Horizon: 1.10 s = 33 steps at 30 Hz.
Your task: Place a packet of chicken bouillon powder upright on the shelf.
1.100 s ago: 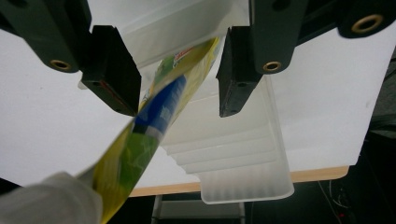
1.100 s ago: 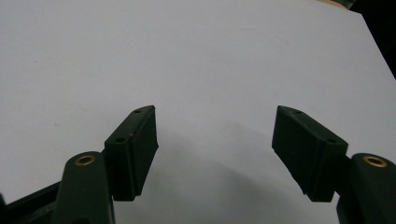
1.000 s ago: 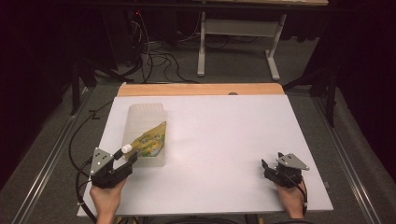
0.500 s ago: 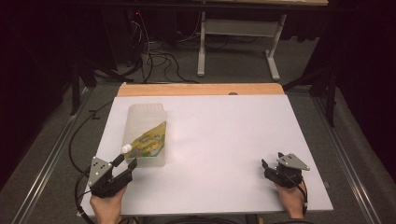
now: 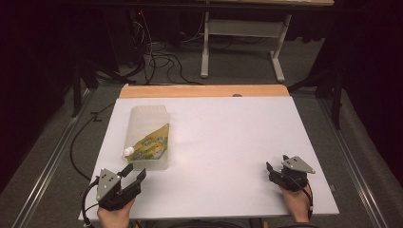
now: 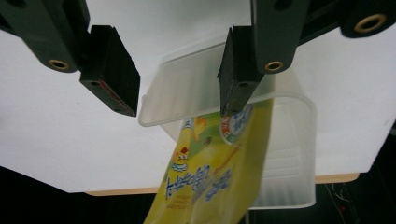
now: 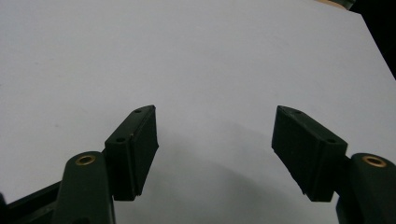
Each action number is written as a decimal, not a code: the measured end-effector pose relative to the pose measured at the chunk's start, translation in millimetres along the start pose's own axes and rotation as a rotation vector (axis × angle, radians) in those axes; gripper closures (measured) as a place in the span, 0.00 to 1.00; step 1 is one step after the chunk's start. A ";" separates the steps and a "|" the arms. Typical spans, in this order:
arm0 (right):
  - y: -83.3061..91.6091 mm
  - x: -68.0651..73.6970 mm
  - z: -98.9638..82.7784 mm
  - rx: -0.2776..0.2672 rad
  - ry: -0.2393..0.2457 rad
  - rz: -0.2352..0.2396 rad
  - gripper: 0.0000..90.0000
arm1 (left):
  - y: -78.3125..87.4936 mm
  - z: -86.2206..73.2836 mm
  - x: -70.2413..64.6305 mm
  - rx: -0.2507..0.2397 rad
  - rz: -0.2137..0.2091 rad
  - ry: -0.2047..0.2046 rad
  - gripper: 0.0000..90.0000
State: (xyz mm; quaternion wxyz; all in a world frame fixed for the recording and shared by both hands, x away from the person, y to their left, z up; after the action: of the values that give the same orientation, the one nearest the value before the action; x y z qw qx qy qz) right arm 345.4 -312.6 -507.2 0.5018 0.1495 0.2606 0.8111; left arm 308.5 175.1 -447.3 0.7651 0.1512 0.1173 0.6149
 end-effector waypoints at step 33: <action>0.4 -0.4 -0.1 -0.001 0.002 0.004 0.36 | -47.6 3.5 -80.7 0.044 -0.215 -0.118 0.53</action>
State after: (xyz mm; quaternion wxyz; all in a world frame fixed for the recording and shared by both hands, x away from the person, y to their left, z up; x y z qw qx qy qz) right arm 345.3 -313.1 -507.1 0.5001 0.1490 0.2602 0.8124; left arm 335.4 86.6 -462.4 0.8286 0.1904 0.1008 0.5167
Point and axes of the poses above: each handheld gripper's, and its own axes: y roughly backward along the jaws, z roughly out of its top, x roughly to its left, the point moved 5 cm from there along -y, roughly forward along the jaws, and after that the axes turned 15 degrees about z, right-handed, at the moved point
